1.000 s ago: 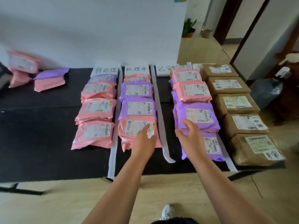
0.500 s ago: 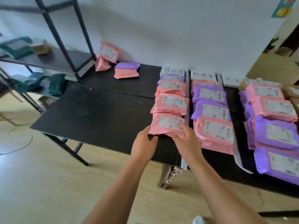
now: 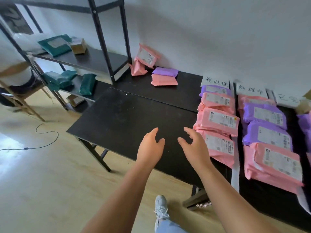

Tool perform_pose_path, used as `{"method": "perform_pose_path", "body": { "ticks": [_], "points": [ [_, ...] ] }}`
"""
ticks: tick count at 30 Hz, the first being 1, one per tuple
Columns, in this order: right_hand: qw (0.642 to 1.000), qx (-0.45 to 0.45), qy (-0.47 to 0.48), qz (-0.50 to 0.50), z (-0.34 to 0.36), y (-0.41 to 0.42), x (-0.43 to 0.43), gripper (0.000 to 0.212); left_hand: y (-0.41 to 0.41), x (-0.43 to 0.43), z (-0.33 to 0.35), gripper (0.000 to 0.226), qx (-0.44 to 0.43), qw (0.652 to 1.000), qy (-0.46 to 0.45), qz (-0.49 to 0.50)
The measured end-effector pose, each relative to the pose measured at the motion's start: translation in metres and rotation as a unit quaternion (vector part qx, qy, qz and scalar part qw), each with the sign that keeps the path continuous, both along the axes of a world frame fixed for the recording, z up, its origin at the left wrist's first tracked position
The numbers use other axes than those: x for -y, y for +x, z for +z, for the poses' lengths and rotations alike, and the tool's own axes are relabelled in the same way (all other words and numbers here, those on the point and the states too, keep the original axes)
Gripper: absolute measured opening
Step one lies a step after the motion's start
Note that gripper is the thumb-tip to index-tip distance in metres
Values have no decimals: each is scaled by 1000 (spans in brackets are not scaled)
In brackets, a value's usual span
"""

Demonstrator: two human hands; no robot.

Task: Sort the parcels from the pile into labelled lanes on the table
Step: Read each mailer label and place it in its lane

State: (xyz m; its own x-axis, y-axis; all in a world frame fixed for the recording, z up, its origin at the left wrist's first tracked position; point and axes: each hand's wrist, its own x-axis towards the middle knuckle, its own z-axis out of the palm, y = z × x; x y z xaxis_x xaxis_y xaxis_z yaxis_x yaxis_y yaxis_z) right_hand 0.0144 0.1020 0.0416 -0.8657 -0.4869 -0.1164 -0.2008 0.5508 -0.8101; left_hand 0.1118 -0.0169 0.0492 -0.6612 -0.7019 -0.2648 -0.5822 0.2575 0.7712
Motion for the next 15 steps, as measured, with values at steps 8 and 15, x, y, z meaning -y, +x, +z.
{"method": "perform_pose_path", "body": {
  "ticks": [8, 15],
  "points": [
    [1000, 13, -2, -14, -4, -73, 98, 47, -71, 96, 7, 57, 11, 999, -35, -2],
    [1000, 16, 6, -2, -5, -124, 169, 47, -125, 171, 6, 55, 19, 999, -50, -3]
  ]
}}
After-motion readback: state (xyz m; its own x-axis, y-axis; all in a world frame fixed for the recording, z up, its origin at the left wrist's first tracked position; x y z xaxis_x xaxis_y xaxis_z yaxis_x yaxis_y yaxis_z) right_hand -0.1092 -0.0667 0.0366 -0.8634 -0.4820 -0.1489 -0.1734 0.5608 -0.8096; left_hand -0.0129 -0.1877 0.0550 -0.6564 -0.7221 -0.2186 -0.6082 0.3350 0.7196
